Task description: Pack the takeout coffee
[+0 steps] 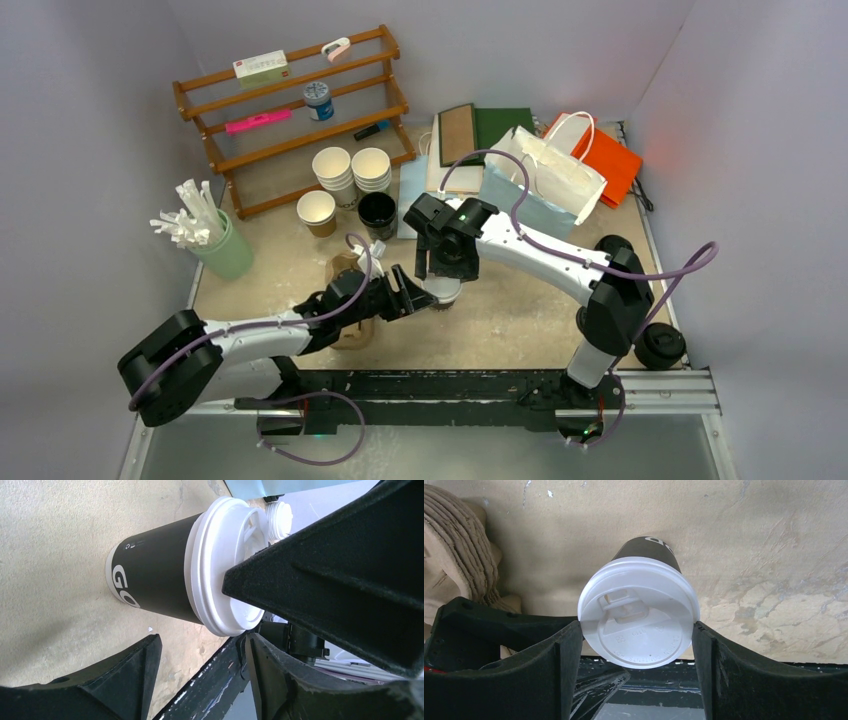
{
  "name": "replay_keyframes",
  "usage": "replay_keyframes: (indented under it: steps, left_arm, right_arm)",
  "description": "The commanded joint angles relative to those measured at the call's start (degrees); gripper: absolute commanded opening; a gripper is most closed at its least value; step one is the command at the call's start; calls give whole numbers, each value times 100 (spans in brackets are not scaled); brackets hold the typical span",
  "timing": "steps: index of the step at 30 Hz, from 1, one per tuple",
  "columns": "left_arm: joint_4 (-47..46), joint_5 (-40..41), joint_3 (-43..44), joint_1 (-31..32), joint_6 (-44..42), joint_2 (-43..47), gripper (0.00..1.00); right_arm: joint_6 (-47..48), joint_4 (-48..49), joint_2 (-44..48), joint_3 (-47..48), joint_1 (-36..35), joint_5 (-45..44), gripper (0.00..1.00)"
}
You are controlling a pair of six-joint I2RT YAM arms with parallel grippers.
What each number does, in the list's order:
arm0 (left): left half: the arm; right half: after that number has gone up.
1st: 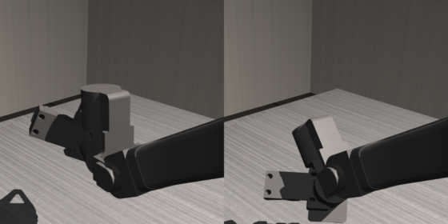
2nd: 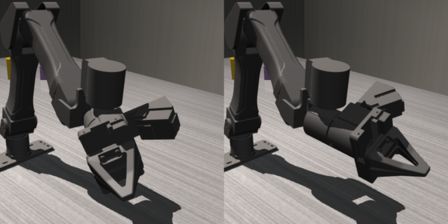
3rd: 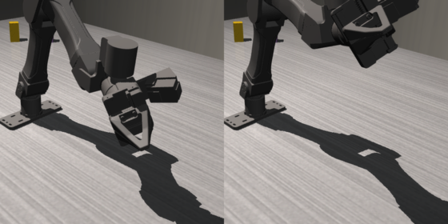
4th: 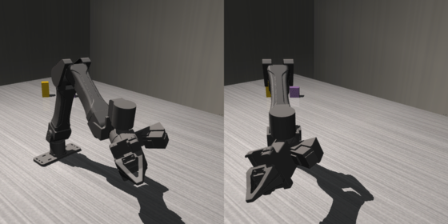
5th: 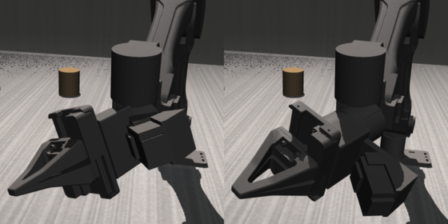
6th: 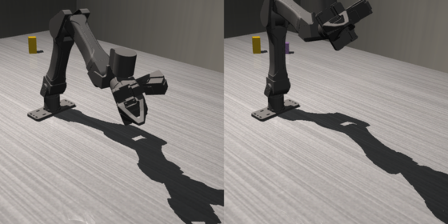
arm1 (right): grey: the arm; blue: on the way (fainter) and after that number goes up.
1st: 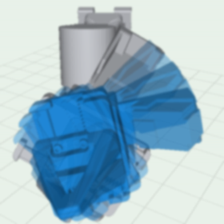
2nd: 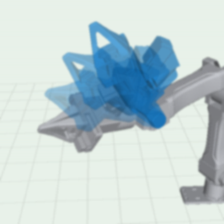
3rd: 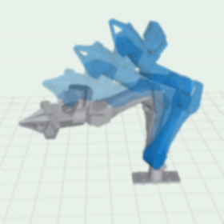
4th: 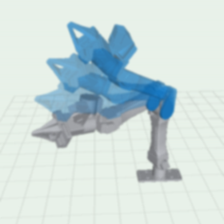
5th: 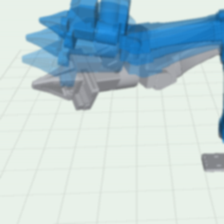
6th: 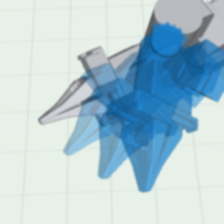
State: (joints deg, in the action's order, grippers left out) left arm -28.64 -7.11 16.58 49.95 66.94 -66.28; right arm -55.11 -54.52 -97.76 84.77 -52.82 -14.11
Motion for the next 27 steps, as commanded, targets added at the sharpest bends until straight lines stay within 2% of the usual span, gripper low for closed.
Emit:
replay_keyframes:
  steps: [1, 12, 20, 27]
  left_arm:
    - [-629, 2, -25, 14, 110, -201, 64]
    - [-373, 254, -101, 14, 427, -511, 60]
    - [1369, 470, 238, 14, 495, -439, 57]
    - [1822, 532, 331, 14, 497, -499, 57]
  right_arm:
    - [-272, 223, -198, -217, 11, -42, 58]
    - [-255, 248, -174, -318, 11, 2, 57]
    - [-254, 135, -231, -422, 10, -112, 57]
    - [-299, 162, -225, -768, 13, -51, 57]
